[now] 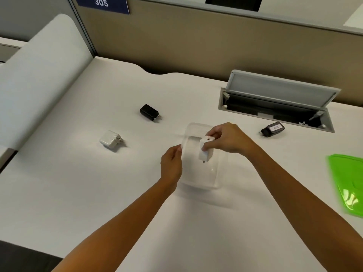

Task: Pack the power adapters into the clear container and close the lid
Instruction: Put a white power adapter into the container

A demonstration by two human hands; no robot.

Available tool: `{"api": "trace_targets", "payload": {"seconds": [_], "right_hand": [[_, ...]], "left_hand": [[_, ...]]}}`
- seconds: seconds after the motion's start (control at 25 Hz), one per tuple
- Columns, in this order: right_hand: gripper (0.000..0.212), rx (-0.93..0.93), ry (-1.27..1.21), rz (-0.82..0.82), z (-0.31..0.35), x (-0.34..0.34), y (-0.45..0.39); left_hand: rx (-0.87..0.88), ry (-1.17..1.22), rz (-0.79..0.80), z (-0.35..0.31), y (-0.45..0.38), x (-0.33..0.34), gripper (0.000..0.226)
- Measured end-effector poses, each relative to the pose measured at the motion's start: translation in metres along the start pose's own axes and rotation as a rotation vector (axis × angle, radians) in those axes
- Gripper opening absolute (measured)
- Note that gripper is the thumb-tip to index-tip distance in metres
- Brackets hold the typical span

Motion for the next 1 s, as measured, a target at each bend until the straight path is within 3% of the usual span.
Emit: {"api": "trace_targets", "payload": {"seconds": [0.36,0.72,0.88,1.0], "right_hand": [[0.058,-0.053,-0.038,0.105,-0.021,0.076,0.032],[0.062,-0.050,0.255,0.344,-0.033,0.088,0.028],[0.045,-0.086,0.359,0.328,-0.030,0.092,0.026],[0.050,-0.069,0.271,0.282,-0.032,0.087,0.026]], "left_hand": [[0.005,0.062,0.013,0.001,-0.016,0.003,0.024],[-0.007,0.086,0.000,0.004,-0.017,0.005,0.028],[-0.002,0.090,-0.004,0.004,-0.017,0.006,0.029],[0.007,0.078,0.016,0.005,-0.020,0.004,0.031]]}}
Point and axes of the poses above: each hand's wrist, its own y-axis away from the middle knuckle, its own x-axis out of the palm, z = x × y, the point moved 7 cm from there along -y, towards the middle knuckle, and after that the axes turned 4 degrees about -z, right-handed, at the moved point
